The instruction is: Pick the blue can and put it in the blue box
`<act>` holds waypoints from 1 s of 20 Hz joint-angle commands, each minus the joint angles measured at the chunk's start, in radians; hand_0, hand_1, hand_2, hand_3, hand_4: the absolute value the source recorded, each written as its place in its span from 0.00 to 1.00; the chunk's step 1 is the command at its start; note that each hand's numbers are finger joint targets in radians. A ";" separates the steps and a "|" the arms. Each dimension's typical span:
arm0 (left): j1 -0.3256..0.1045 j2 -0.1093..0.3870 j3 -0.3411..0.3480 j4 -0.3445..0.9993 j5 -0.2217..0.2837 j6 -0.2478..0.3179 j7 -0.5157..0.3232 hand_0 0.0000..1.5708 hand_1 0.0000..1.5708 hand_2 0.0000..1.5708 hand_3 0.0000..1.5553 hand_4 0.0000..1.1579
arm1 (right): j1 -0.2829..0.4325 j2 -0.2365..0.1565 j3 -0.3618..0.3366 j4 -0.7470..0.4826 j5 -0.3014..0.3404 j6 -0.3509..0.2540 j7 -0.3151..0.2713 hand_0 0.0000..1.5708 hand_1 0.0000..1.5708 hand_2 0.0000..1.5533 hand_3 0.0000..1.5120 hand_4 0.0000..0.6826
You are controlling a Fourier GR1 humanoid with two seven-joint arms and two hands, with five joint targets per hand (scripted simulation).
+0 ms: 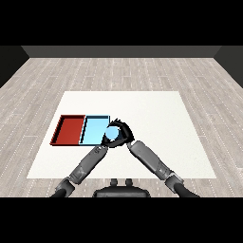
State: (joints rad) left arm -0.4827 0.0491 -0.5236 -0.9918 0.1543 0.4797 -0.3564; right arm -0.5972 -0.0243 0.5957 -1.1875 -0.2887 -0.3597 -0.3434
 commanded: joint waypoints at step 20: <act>0.009 -0.048 0.027 0.034 0.190 -0.025 -0.062 1.00 1.00 0.97 0.93 0.95 | 0.051 0.023 -0.045 -0.060 -0.077 0.051 0.056 0.00 0.00 0.00 0.00 0.00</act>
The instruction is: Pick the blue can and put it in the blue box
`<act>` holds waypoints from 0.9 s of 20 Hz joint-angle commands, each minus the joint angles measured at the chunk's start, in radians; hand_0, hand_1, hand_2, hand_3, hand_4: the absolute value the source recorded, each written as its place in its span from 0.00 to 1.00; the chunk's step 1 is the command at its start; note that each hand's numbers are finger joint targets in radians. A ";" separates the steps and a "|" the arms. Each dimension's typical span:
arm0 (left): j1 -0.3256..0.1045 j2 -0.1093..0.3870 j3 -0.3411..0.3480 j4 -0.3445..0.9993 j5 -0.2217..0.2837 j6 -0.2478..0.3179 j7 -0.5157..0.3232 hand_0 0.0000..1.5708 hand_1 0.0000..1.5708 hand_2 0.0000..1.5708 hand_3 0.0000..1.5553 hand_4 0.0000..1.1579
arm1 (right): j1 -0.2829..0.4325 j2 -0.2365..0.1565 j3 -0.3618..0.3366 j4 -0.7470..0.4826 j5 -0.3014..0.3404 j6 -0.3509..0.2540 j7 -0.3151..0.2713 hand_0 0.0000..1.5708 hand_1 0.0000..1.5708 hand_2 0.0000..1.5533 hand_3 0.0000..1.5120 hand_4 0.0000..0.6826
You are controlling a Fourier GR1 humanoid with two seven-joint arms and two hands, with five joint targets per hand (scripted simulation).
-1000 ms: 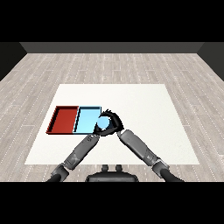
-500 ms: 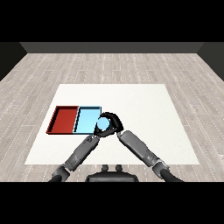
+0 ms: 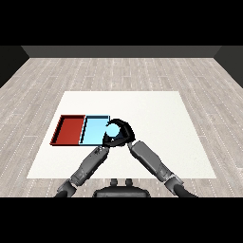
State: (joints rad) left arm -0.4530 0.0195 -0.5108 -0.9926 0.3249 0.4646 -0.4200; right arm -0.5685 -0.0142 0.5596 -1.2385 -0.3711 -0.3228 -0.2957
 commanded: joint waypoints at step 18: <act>0.041 0.001 0.041 0.035 -0.083 -0.022 -0.025 1.00 1.00 1.00 0.97 0.98 | 0.100 -0.043 -0.132 -0.090 0.010 0.143 0.013 0.00 0.00 0.00 0.00 0.00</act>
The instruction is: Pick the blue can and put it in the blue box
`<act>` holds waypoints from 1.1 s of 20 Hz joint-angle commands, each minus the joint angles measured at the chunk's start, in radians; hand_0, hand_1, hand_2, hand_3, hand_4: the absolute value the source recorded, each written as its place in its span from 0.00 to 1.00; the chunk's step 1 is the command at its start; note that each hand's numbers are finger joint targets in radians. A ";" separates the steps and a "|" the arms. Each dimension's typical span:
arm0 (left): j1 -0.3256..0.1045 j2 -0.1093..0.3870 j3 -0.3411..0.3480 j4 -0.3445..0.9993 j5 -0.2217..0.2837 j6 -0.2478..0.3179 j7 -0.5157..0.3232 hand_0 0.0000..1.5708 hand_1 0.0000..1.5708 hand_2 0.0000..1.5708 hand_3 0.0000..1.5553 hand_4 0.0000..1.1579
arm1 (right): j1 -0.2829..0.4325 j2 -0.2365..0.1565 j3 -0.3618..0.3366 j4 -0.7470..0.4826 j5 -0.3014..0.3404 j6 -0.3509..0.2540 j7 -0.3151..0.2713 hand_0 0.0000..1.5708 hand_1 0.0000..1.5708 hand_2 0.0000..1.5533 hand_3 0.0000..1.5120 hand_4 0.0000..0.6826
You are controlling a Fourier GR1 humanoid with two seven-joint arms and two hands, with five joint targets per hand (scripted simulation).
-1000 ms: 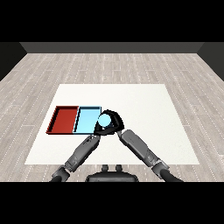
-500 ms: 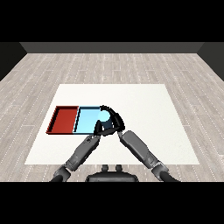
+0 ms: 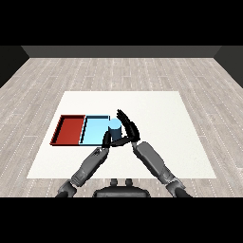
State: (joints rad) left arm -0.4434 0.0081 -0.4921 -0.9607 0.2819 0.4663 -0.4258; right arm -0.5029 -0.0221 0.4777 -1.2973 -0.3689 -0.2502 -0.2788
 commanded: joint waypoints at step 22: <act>-0.070 0.227 0.250 0.103 -0.089 -0.069 0.142 1.00 1.00 1.00 0.96 0.98 | 0.441 -0.210 -0.343 -0.473 -0.081 0.139 0.018 0.00 0.00 0.00 0.00 0.00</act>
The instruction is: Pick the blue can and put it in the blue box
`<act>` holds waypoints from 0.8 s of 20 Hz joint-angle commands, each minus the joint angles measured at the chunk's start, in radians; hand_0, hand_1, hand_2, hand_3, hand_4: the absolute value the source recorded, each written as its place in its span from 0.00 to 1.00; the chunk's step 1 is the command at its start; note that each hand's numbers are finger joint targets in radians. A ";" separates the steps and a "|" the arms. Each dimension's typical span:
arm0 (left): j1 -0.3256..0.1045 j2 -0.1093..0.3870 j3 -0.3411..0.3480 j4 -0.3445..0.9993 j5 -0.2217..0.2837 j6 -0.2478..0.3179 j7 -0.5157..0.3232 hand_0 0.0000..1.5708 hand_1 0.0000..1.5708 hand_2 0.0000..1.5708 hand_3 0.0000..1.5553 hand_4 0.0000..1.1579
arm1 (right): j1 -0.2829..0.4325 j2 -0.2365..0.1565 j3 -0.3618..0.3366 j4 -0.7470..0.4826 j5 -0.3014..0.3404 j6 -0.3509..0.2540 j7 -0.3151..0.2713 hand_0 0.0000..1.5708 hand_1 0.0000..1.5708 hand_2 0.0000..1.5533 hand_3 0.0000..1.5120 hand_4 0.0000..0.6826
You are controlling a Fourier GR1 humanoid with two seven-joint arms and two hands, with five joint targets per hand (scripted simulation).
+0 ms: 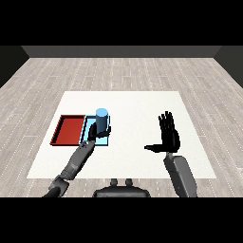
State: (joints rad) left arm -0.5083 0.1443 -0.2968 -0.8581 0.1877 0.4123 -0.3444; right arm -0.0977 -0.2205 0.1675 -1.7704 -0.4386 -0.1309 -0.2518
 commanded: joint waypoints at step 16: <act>-0.262 0.098 0.160 0.677 -0.075 0.021 0.172 1.00 1.00 0.98 0.91 0.83 | 0.028 0.019 -0.093 0.084 -0.011 0.021 -0.005 0.00 0.00 0.00 0.00 0.00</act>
State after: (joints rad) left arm -0.7353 0.2699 -0.1344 -0.2977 0.1461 0.3838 -0.2042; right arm -0.0771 -0.2017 0.0957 -1.6853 -0.4295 -0.1117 -0.2778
